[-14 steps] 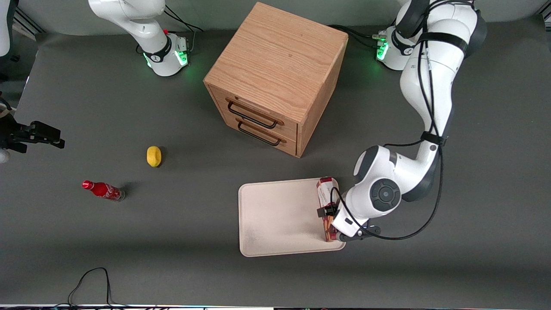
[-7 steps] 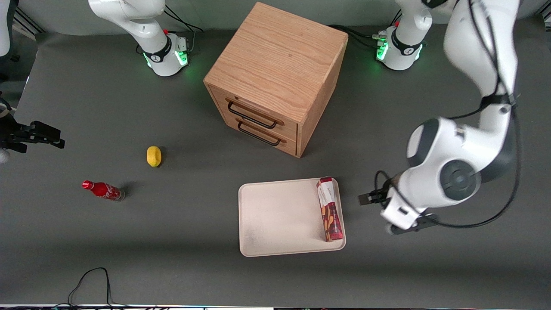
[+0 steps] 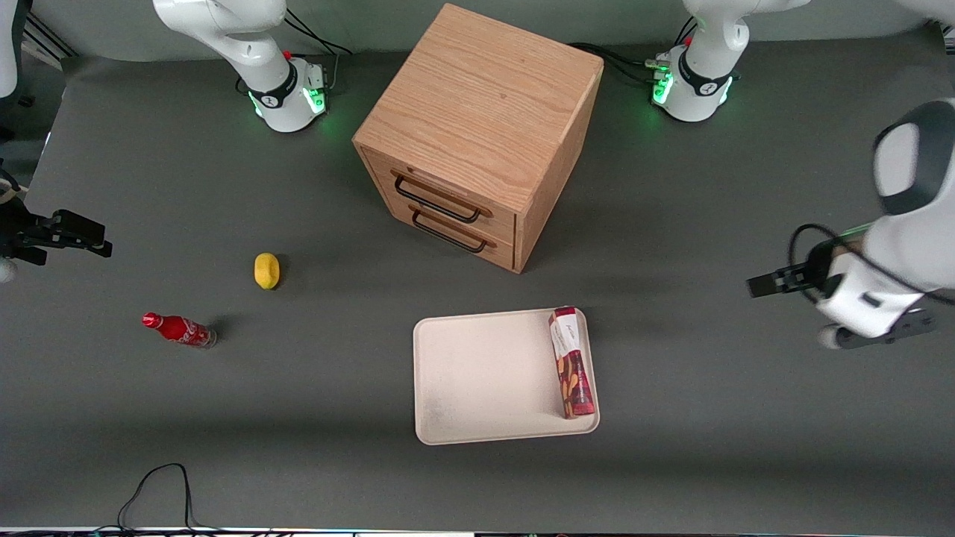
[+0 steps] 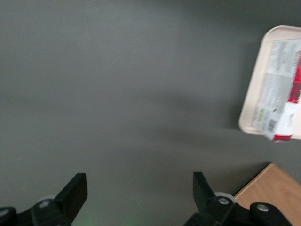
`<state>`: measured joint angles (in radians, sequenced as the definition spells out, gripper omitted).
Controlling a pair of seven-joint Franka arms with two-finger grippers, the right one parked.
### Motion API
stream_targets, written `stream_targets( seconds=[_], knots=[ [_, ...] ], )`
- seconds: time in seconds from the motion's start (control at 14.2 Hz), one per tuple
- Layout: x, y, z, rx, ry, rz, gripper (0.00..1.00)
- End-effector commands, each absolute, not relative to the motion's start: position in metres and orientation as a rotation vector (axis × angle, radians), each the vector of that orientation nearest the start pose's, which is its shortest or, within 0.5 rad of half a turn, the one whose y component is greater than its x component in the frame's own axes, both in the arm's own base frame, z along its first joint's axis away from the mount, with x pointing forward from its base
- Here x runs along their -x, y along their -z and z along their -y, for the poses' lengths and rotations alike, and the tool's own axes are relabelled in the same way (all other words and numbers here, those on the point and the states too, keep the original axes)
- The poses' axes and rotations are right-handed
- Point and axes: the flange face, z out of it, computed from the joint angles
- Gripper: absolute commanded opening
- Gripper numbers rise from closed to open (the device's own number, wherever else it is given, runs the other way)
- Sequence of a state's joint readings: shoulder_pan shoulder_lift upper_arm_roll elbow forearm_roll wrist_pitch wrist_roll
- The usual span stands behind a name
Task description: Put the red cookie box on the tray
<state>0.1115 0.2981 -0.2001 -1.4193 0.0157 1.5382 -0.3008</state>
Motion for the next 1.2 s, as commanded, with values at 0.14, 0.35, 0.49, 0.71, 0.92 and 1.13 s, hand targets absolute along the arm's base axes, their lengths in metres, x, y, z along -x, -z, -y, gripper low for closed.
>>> stream_targets(
  seconds=[0.14, 0.35, 0.49, 0.71, 0.92, 1.13],
  knots=[
    [-0.56, -0.544, 0.011, 3.081, -0.242, 0.329, 1.0],
    [-0.545, -0.572, -0.017, 3.076, -0.203, 0.39, 1.0],
    [-0.543, -0.585, -0.037, 3.094, -0.197, 0.314, 1.0],
    [-0.542, -0.602, -0.044, 3.089, -0.213, 0.344, 1.0],
    [-0.538, -0.602, -0.046, 3.082, -0.254, 0.37, 1.0],
    [-0.538, -0.602, -0.043, 3.081, -0.263, 0.361, 1.0]
  ],
)
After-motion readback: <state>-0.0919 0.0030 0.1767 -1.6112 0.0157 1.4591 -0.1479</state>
